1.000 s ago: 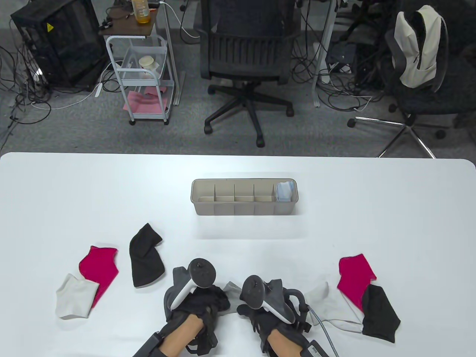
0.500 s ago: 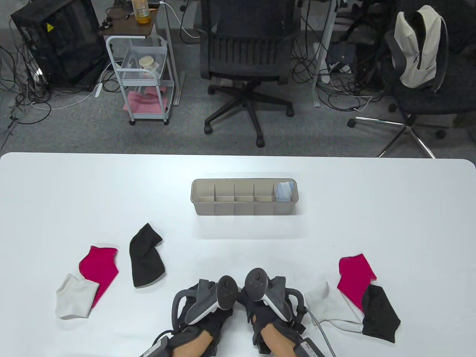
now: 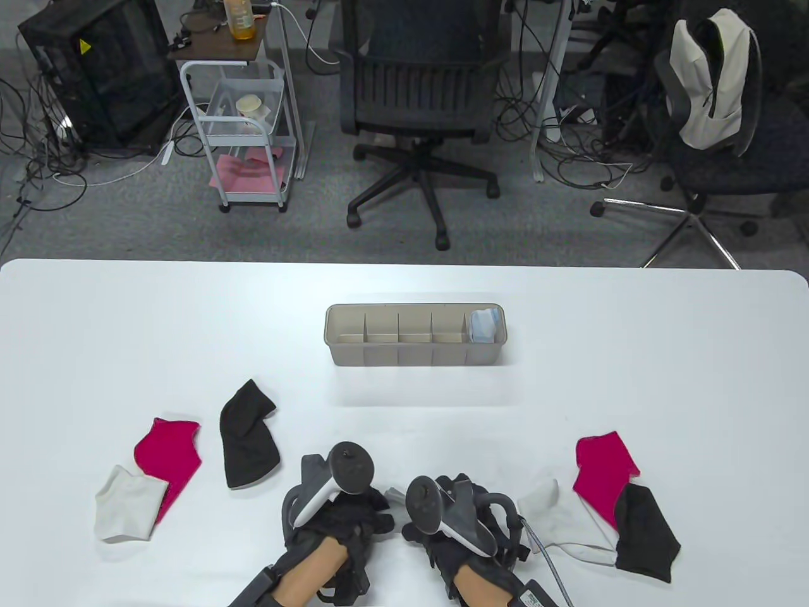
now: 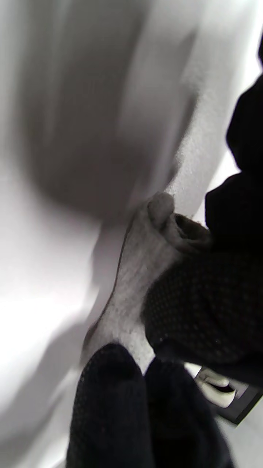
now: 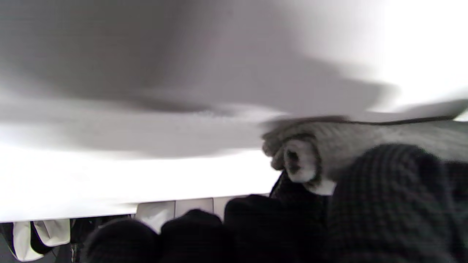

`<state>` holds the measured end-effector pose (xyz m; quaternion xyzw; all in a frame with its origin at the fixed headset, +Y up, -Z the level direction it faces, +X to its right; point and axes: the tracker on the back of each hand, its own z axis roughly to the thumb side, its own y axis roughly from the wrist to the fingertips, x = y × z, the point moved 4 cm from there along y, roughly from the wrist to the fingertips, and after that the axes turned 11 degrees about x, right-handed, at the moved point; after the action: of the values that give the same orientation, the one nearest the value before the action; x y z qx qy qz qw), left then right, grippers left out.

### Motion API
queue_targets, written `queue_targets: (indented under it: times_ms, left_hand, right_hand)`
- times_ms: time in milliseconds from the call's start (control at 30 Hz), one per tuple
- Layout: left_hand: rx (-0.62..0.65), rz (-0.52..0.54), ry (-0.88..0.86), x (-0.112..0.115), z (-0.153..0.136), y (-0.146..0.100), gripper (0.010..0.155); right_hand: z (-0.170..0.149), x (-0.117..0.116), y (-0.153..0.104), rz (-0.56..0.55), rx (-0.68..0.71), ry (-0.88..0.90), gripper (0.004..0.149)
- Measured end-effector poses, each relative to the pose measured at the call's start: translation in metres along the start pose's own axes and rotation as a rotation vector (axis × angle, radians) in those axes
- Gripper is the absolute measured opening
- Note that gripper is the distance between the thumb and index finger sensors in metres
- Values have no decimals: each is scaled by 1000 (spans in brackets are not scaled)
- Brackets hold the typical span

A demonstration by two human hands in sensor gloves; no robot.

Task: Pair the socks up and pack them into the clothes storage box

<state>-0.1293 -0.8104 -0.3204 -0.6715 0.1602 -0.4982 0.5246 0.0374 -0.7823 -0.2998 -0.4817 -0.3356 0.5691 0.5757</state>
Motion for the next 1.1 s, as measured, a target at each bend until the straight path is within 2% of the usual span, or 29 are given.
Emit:
queue_targets:
  times_ms: [67,167,333,400,433,533,633,733,767,800,867,933,1000,1100]
  left_hand:
    - [-17,20,-22,-2,-4,1,46]
    - [-27,101,72,-4,0,4,42]
    - [54,250,299,-11,31,-9,42]
    - [103,233,345,-8,43,-16,41]
    - [121,219,369,-4,47,-19,55]
    - [116,116,417,13,49,-20,67]
    - [137,142,484,14,49,-13,65]
    - [124,114,386,10,41,-9,63]
    - [133,120,339,7,36,-8,63]
    - [136,118,312,5,32,-7,56]
    - [126,102,230,1,23,-5,54]
    - [105,11,114,3,14,-1,53]
    - [39,-88,-52,9,0,1,52]
    - [-7,-66,-76,6,-8,4,50]
  right_hand:
    - [-5,-2,2,15,-31,54,47]
    - [-14,-5,6,0,-93,139,42]
    - [-17,-8,10,11,-142,160,36]
    - [-16,-8,10,5,-145,148,35]
    - [-16,-8,10,4,-145,147,34]
    - [-16,-7,11,2,-149,153,33]
    - [-12,-4,10,-29,-114,187,35]
    - [-5,5,6,-68,-54,161,39]
    - [-2,9,3,-72,-16,104,40]
    - [-1,9,1,-63,1,77,42]
    - [3,7,-2,-33,47,51,50]
    - [5,2,-3,7,49,37,54]
    - [8,-1,-2,36,58,18,54]
    - [4,-4,3,63,48,76,50]
